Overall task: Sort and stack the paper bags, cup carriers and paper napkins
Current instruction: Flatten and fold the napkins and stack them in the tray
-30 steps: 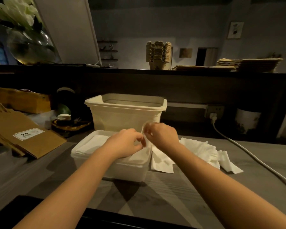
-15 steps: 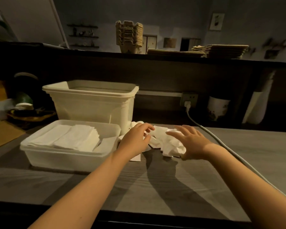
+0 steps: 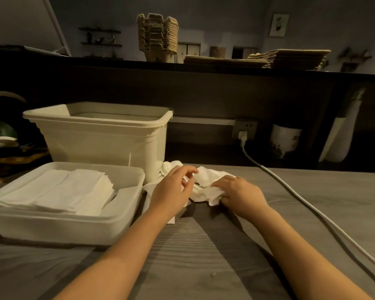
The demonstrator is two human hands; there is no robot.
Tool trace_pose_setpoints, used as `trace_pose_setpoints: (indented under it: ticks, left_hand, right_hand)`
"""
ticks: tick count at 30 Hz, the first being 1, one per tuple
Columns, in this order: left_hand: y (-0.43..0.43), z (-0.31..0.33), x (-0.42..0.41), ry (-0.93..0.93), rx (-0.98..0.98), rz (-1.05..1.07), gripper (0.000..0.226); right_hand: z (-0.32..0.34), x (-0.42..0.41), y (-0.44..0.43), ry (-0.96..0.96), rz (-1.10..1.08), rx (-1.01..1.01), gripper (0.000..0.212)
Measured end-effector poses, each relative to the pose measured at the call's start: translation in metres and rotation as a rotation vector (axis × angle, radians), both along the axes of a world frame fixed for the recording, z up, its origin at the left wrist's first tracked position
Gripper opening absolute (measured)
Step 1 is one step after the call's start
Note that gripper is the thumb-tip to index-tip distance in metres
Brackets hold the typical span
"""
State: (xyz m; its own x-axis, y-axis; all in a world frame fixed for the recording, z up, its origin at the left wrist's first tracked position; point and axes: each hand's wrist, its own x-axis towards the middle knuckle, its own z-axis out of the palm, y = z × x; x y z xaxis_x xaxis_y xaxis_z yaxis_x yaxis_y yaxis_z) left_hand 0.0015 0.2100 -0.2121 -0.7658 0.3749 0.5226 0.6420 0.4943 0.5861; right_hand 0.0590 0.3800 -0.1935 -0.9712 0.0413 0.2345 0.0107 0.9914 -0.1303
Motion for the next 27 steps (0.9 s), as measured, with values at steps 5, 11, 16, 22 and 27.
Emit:
trace_pose_setpoints:
  ticks: [5,11,16,22,27]
  left_hand:
    - [-0.006,0.006,-0.002,0.06,0.123,0.011,0.024]
    - [-0.007,0.017,0.008,0.046,0.062,-0.109,0.057]
    - [-0.005,0.02,0.019,-0.157,-0.006,-0.223,0.075]
    - [-0.007,0.014,0.014,-0.299,0.059,-0.306,0.069]
    - [-0.01,0.015,0.008,-0.326,0.078,-0.271,0.05]
  right_hand:
    - [0.015,0.012,-0.001,0.194,-0.009,-0.698,0.008]
    - [0.018,0.019,-0.004,0.057,0.115,-1.263,0.009]
    - [0.012,0.015,-0.006,-0.025,0.127,-1.293,0.02]
    - [0.004,0.013,-0.008,-0.045,0.078,-1.043,0.04]
    - [0.003,0.008,-0.003,0.182,0.048,-0.813,0.044]
